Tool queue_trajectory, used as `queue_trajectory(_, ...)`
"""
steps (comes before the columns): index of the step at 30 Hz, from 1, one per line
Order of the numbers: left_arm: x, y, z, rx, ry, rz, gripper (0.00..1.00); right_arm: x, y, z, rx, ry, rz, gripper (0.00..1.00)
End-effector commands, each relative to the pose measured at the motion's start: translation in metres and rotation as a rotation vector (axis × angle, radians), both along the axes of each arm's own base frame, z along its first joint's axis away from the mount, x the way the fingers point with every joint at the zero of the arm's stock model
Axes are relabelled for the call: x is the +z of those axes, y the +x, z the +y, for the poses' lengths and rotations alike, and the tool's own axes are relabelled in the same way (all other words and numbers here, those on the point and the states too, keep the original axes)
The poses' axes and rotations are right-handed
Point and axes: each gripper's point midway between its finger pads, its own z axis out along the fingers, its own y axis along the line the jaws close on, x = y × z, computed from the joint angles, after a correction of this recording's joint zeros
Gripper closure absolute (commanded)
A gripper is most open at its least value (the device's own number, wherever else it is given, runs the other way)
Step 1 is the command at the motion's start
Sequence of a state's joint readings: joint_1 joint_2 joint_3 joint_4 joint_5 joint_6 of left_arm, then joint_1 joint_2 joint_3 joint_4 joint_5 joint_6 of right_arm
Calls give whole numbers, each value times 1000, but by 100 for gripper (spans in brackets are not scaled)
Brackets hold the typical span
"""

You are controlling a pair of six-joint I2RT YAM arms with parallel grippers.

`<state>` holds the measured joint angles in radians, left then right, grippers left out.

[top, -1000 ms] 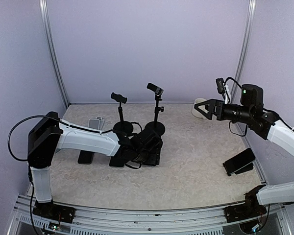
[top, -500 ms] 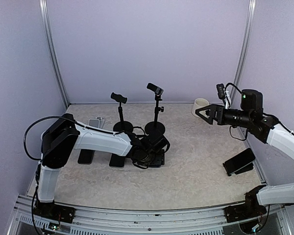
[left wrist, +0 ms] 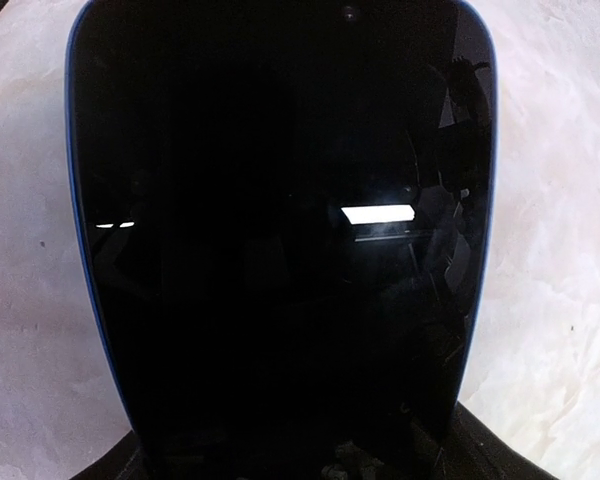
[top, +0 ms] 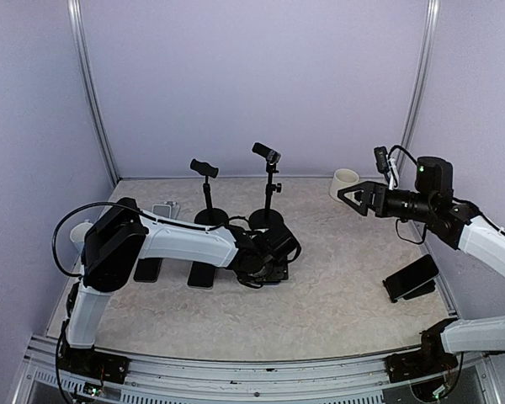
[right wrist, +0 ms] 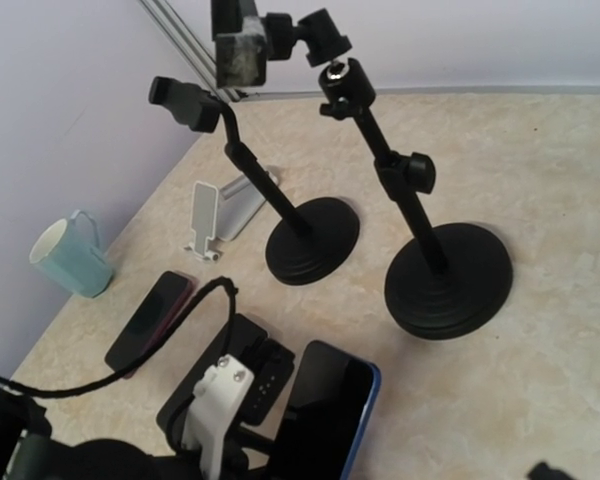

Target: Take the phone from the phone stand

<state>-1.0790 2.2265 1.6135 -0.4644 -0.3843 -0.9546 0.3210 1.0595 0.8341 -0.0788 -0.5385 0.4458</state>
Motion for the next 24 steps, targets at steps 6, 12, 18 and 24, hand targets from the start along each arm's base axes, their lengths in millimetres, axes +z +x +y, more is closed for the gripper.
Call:
queue_trajectory(6,-21,-8,9,22,66,35,13,5,0,-6,-11,18,-24,0)
queue_trajectory(12,-20,-9,8,16,65,32,5,6,-1,-7,-9,20,-25,0)
queue_trajectory(18,-4,-5,3,-17,30,8,1,2,-6,-12,-20,7,0,0)
queue_trajectory(24,25,-1,1,-63,-7,-62,1,-8,-14,-34,-66,-15,49,0)
